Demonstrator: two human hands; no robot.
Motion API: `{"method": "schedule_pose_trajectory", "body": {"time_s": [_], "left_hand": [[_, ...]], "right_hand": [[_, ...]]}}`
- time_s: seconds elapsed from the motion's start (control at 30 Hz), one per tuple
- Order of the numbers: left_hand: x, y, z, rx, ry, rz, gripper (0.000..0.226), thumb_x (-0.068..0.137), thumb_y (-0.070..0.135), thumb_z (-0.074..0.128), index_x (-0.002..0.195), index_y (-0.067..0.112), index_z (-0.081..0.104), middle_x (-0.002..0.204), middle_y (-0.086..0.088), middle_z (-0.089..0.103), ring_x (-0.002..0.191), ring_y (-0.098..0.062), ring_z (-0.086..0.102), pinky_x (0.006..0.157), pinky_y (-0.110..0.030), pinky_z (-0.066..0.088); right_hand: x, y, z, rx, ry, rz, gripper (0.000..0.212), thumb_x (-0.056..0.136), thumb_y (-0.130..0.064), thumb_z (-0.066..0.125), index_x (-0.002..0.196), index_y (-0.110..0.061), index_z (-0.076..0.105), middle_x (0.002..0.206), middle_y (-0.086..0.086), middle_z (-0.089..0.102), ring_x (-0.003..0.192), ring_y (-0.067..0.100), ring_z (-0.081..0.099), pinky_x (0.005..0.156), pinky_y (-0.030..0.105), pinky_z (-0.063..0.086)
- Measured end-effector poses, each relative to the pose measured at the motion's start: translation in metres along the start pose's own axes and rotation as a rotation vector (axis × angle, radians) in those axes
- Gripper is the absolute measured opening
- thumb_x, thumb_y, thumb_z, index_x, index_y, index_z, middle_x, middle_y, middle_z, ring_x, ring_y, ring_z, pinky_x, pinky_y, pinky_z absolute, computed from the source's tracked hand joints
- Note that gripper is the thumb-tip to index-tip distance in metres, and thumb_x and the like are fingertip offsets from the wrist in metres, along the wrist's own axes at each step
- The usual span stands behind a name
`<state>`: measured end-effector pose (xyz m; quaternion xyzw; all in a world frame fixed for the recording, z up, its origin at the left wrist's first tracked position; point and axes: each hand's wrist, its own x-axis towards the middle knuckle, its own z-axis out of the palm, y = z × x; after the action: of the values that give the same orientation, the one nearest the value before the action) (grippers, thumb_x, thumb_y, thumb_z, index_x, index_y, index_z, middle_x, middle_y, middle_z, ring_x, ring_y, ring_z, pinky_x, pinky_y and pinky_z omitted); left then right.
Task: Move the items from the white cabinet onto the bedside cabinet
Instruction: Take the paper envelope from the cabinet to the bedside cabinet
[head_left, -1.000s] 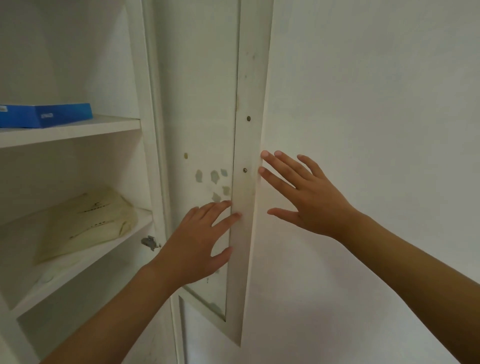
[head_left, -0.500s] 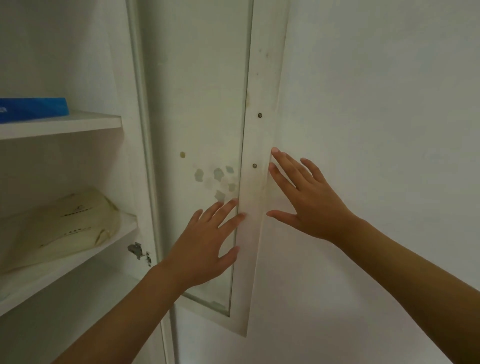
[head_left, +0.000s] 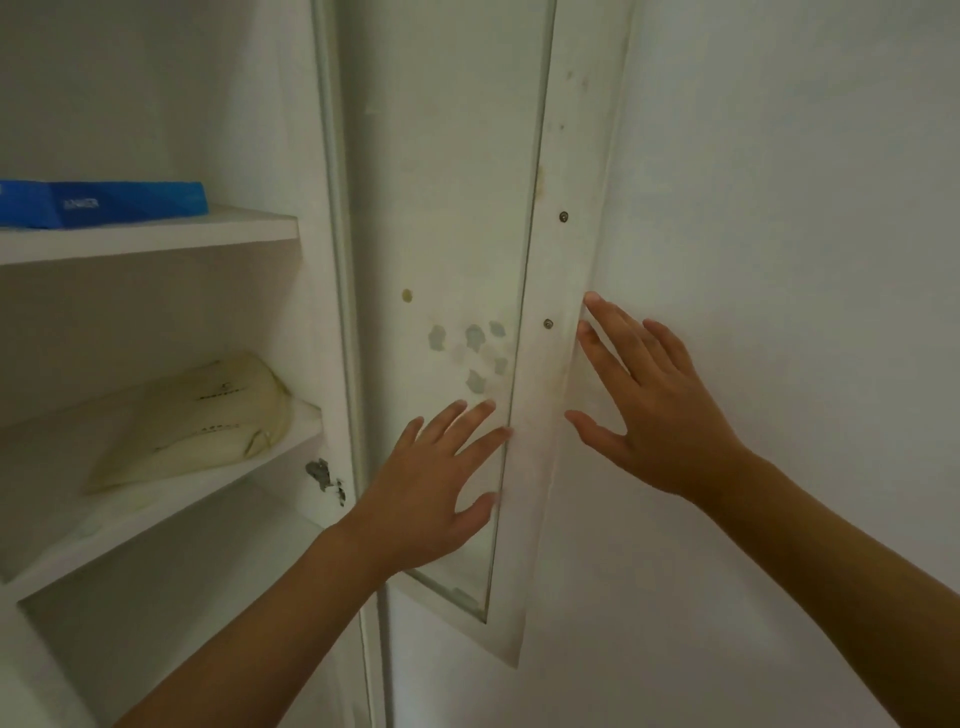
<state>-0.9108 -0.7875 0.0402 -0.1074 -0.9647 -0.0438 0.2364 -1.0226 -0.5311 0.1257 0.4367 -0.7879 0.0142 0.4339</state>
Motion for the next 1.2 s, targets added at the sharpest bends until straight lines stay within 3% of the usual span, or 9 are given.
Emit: {"method": "schedule_pose_trajectory", "body": {"time_s": [0.13,0.33,0.77,0.93,1.1,1.2], "left_hand": [[-0.023,-0.017,-0.008,-0.054,-0.01,-0.057,0.065,0.101,0.058,0.038,0.162,0.038,0.022,0.172,0.011,0.009,0.159,-0.014,0.001,0.127,-0.052,0.015],[-0.067,-0.052,-0.037,-0.024,-0.039,-0.189,0.07,0.094,0.064,0.028,0.159,0.037,0.028,0.169,0.008,0.022,0.157,-0.017,0.014,0.126,-0.054,0.018],[-0.196,-0.159,-0.079,0.102,-0.137,-0.444,0.075,0.092,0.064,0.021,0.157,0.029,0.034,0.164,0.001,0.033,0.153,-0.025,0.025,0.12,-0.057,0.029],[-0.229,-0.18,-0.08,0.108,-0.151,-0.486,0.075,0.093,0.062,0.019,0.157,0.028,0.035,0.164,-0.002,0.034,0.153,-0.026,0.027,0.123,-0.054,0.026],[-0.243,-0.192,-0.074,0.105,-0.112,-0.52,0.071,0.096,0.058,0.021,0.157,0.026,0.036,0.162,-0.004,0.038,0.152,-0.025,0.03,0.126,-0.042,0.021],[-0.238,-0.192,-0.069,0.101,-0.095,-0.559,0.07,0.095,0.058,0.021,0.157,0.029,0.034,0.163,0.0,0.035,0.152,-0.022,0.028,0.127,-0.045,0.022]], "right_hand": [[-0.004,-0.011,-0.003,0.034,0.093,-0.03,0.062,0.102,-0.043,0.056,0.15,-0.004,0.048,0.163,0.016,0.037,0.151,0.033,0.035,0.117,0.057,0.033],[0.001,-0.056,-0.007,0.017,0.107,-0.088,0.052,0.102,-0.037,0.057,0.143,-0.005,0.057,0.156,0.017,0.046,0.147,0.034,0.041,0.116,0.056,0.034],[0.064,-0.201,0.043,0.181,-0.099,-0.117,0.055,0.104,-0.046,0.046,0.149,-0.014,0.049,0.16,0.01,0.04,0.15,0.027,0.034,0.122,0.052,0.027],[0.093,-0.248,0.075,0.299,-0.172,-0.142,0.059,0.102,-0.05,0.05,0.15,-0.015,0.047,0.161,0.007,0.04,0.149,0.025,0.036,0.121,0.05,0.031],[0.134,-0.283,0.123,0.422,-0.239,-0.179,0.066,0.099,-0.054,0.052,0.153,-0.016,0.043,0.163,0.006,0.037,0.151,0.024,0.032,0.12,0.052,0.031],[0.155,-0.292,0.154,0.484,-0.296,-0.212,0.075,0.096,-0.058,0.055,0.157,-0.018,0.036,0.167,0.006,0.03,0.153,0.026,0.027,0.121,0.055,0.028]]}}
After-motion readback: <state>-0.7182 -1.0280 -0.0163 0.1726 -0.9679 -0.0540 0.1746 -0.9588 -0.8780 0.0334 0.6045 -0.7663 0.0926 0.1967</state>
